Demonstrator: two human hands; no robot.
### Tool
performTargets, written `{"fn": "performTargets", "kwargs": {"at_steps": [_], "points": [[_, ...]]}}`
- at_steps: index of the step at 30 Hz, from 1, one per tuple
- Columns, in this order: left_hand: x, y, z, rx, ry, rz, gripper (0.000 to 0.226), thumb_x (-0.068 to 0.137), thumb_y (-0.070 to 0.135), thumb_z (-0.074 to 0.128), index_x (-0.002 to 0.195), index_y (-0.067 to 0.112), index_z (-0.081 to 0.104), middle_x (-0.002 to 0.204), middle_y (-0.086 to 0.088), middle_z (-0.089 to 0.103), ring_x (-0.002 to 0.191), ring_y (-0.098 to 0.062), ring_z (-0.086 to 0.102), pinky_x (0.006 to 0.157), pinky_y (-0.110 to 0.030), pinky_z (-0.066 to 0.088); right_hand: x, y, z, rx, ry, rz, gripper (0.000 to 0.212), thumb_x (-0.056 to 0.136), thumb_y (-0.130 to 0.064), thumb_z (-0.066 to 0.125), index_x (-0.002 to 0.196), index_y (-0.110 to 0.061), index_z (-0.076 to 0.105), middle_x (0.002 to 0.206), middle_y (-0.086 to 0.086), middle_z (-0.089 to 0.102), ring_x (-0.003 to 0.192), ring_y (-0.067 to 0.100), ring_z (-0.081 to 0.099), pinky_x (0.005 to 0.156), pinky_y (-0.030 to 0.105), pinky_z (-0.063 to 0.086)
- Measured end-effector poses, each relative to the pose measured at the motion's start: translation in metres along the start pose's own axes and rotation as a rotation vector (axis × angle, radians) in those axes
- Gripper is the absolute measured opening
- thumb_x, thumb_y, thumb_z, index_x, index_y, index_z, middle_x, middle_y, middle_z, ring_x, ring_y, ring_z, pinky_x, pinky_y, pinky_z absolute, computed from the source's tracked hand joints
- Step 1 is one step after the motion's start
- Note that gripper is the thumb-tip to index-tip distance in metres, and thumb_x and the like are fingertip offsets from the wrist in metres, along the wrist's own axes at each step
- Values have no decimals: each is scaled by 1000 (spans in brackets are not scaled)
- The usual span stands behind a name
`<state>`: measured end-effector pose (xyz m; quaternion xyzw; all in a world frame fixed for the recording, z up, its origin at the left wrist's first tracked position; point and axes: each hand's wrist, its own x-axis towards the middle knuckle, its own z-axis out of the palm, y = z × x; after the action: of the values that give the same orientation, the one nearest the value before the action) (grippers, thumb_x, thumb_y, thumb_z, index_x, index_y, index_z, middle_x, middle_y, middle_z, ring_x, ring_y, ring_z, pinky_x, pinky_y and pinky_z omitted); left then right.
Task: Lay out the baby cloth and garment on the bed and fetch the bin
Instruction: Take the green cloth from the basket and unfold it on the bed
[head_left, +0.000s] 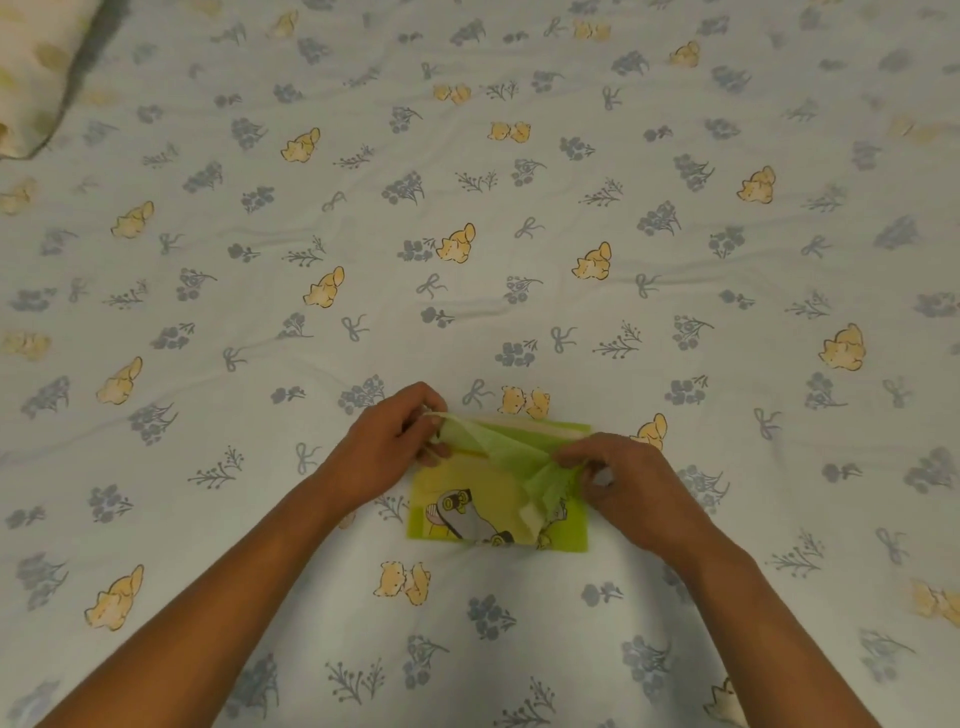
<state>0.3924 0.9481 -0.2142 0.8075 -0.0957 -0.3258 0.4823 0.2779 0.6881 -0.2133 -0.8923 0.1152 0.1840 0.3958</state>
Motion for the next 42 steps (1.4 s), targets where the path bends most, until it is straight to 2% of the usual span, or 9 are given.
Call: {"fn": "performTargets", "kwargs": {"at_steps": [3,8,12,17,22,27,33,37,42], "points": [[6,-5,-3,-63,28,-13,15,101,9,47,97,10,62,79,-14,74,73,-25,74,73,-39,61,11,0,2,-143,30,-64,31,74,-12,78,103,-24,73,97,-6,59,83,11,53,70,24,44],[11,-12,-7,-93,35,-31,14,100,8,49,100,7,63,82,-23,70,73,-24,73,70,-39,60,20,4,9,-286,-12,-173,60,65,-14,81,119,-32,64,126,-5,45,105,14,47,71,33,53],[10,-16,-13,-33,-18,-32,15,99,8,49,97,12,63,75,-24,67,60,-17,68,56,-30,54,20,8,13,-295,47,-230,23,70,-20,82,88,-32,73,125,-10,49,102,12,47,69,25,48],[26,-8,-19,-82,18,-81,13,100,19,50,95,14,61,55,-7,51,46,-14,44,47,-24,34,35,-14,-1,375,222,60,4,80,-22,76,83,-23,74,80,-8,69,63,7,57,62,25,47],[77,16,-31,-178,131,-141,17,96,29,54,88,19,64,70,-3,60,64,-19,54,63,-34,46,92,-29,-10,578,325,275,12,87,-21,67,85,-9,69,82,13,70,70,18,61,68,35,50],[90,12,-38,-404,88,-345,82,70,87,46,95,12,67,80,-10,57,65,-23,52,58,-32,42,111,-26,-8,596,346,413,26,89,-36,60,103,-15,69,84,-4,63,74,13,55,70,32,47],[89,2,-29,74,129,-67,15,81,25,77,94,18,75,86,0,77,80,-17,73,80,-44,59,108,-27,-4,313,342,316,16,78,-25,76,88,-15,68,84,-2,69,79,20,66,64,28,49],[101,12,-17,60,375,19,17,82,24,75,95,15,69,82,2,71,73,-13,66,66,-36,54,113,-31,-5,386,530,284,16,83,-26,71,99,-22,70,79,-14,66,72,7,63,64,23,49],[100,5,-8,107,571,-20,28,78,25,80,95,17,59,74,4,56,62,-6,47,59,-23,39,114,-25,-6,82,533,182,40,90,-36,61,129,-29,60,111,-4,68,99,17,63,84,35,51]]}}
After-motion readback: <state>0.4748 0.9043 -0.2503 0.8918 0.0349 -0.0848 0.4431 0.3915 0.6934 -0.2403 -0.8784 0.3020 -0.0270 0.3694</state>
